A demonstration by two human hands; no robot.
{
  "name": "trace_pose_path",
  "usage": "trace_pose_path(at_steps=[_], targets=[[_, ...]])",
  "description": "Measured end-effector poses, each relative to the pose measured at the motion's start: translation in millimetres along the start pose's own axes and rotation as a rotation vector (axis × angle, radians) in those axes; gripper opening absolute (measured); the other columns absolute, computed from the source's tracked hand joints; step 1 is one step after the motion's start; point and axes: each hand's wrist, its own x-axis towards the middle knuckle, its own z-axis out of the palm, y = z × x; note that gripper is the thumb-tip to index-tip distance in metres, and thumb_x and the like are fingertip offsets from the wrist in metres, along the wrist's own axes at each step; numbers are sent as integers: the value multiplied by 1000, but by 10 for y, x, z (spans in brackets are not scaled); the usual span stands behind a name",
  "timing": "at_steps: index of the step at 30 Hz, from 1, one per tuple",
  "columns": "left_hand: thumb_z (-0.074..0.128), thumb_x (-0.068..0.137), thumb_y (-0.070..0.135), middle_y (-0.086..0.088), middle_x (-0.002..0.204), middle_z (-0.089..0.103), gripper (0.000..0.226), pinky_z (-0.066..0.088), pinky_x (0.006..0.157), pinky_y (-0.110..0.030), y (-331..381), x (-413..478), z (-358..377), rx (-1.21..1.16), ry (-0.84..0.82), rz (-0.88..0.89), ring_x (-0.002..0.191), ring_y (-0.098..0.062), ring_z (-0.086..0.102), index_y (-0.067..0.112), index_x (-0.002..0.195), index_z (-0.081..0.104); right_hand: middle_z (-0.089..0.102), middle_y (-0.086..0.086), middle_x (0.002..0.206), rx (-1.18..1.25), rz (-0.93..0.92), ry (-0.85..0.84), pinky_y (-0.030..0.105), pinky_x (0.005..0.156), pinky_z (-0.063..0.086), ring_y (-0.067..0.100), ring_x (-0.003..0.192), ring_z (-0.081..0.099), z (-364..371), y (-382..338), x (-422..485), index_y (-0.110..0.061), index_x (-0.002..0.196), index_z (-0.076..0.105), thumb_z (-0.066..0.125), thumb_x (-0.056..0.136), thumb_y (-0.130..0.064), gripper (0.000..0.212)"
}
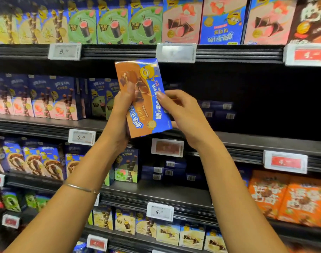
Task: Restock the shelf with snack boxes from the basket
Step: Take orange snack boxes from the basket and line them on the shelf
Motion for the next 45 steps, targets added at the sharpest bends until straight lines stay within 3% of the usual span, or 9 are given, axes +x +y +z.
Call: trace_pose_path(at_steps=[5,8,12,18,24,32,37,41,45], targets=[[1,101,75,-8,136,73,90,61,97,-42,-32,23,-26,9,44,-47,124,-30,71,27,137,68,75,3,104,-11,-10,-8,39,80,63,14,91,76,3,-55,-35,-9,112,62,64,98,-35,30],[21,106,72,-11,131,75,76,54,109,-56,-65,66,-78,139,143,-61,121,-33,72,21,134,70,75,7,105,16,39,-46,41,85,62,16,92,75,-78,-85,-45,-4,113,62,64,98,-31,30],[42,108,62,-16,113,79,57,64,77,-38,-105,150,-190,276,284,-33,94,-26,79,15,113,73,66,2,83,-84,33,-67,19,64,46,5,67,58,-431,-106,-12,-14,98,70,61,99,-20,11],[50,103,65,-6,108,82,61,64,66,-35,-94,243,-277,315,304,-83,90,-23,81,13,131,65,77,0,99,-66,186,22,43,95,52,14,92,71,-1089,62,195,-10,111,67,64,97,-18,16],[64,96,63,-6,110,81,61,64,71,-37,-132,315,-128,302,317,-86,93,-23,81,14,132,65,66,15,110,-138,346,252,30,64,54,20,92,63,-1264,474,757,-7,114,57,57,98,-3,17],[66,94,65,-6,106,81,66,66,75,-41,-243,448,56,309,328,-134,90,-22,81,8,128,61,63,20,130,-492,373,308,46,95,56,37,116,62,-1269,921,1362,0,128,59,58,100,-18,33],[67,92,65,-3,101,81,55,63,62,-32,-268,488,79,327,322,-144,83,-18,81,15,115,59,60,22,132,-533,365,297,52,98,53,39,119,60,-1213,1063,1598,0,132,56,55,100,-12,34],[66,94,64,-5,105,81,62,67,76,-43,-250,478,61,324,323,-153,96,-28,80,10,124,60,54,21,141,-522,359,267,49,104,50,39,128,55,-1138,1110,1671,-1,141,49,54,101,-14,42],[66,95,63,-6,107,81,64,67,81,-46,-219,468,27,312,334,-149,97,-28,80,10,130,60,41,19,155,-519,396,245,47,113,42,37,140,43,-1070,1105,1666,-5,153,34,69,93,-36,76]])
